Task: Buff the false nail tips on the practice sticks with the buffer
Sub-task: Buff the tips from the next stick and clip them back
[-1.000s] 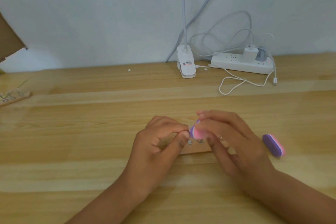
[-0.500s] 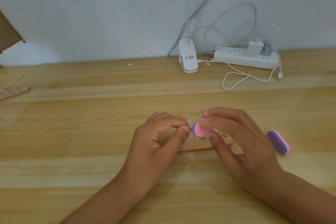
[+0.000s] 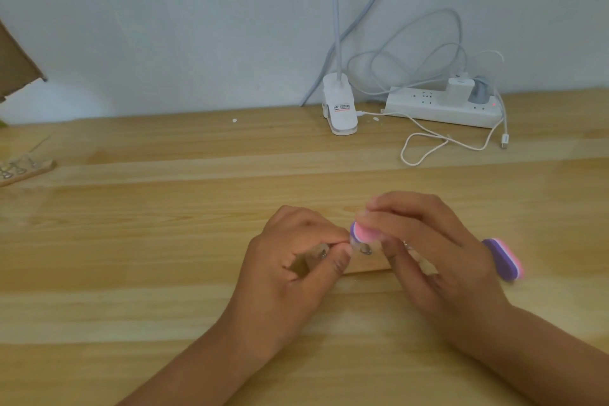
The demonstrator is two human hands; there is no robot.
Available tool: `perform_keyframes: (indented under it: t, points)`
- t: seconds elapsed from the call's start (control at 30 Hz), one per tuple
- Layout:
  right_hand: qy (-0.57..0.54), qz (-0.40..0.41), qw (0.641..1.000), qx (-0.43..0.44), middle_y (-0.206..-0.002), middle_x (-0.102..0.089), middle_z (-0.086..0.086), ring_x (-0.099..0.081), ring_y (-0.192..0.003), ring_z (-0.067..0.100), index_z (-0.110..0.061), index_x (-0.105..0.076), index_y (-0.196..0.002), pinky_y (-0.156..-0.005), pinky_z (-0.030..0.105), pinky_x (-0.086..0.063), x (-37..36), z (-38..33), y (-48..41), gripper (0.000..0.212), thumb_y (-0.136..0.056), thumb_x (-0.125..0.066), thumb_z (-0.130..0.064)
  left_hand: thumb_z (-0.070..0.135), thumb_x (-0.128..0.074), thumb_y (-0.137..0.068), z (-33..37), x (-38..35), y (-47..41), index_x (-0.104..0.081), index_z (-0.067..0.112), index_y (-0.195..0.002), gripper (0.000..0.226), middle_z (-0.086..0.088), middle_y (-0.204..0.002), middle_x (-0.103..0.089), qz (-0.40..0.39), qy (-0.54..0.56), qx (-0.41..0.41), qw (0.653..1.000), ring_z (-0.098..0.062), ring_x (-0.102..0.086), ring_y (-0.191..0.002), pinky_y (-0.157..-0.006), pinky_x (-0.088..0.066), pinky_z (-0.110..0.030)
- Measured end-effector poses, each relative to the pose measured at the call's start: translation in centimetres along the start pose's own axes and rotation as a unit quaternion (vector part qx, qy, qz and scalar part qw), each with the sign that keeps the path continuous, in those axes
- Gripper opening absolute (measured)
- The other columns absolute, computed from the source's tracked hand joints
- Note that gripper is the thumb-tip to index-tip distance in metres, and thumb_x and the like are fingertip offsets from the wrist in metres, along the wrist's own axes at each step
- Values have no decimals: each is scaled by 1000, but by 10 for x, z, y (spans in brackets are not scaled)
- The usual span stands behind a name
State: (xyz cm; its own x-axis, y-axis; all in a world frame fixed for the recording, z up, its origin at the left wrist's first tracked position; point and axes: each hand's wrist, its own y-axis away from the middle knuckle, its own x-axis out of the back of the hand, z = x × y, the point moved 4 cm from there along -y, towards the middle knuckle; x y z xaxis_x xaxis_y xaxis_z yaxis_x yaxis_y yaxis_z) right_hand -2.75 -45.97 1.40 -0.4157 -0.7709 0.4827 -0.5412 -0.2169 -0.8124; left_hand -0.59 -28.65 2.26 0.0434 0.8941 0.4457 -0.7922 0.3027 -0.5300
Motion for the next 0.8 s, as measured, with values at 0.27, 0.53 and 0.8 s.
perform_keyframes:
  t: [0.27, 0.53, 0.8]
  points:
    - [-16, 7, 998, -52, -115, -63, 4, -60, -112, 11, -10, -65, -117, -97, 17, -43, 1, 3, -1, 27, -93, -61, 1, 30, -65, -83, -3, 3, -2, -77, 25, -87, 13, 13, -85, -65, 32, -16, 9, 999, -14, -60, -92, -81, -44, -21]
    - [-29, -22, 999, -11, -115, -63, 8, -62, -111, 17, -7, -70, -112, -94, 28, -49, -4, 0, 2, 27, -91, -60, 6, 22, -74, -78, -5, 3, -3, -77, 26, -86, 10, 9, -83, -67, 31, 39, 48, 998, -18, -61, -91, -81, -45, -21]
    - [-21, -20, 1000, 1, -115, -63, 10, -62, -111, 20, -7, -71, -112, -92, 32, -50, -4, 0, 3, 28, -91, -61, 8, 34, -74, -75, -2, 2, -4, -76, 24, -85, 14, 9, -83, -68, 17, 73, 61, 995, -19, -62, -89, -81, -46, -24]
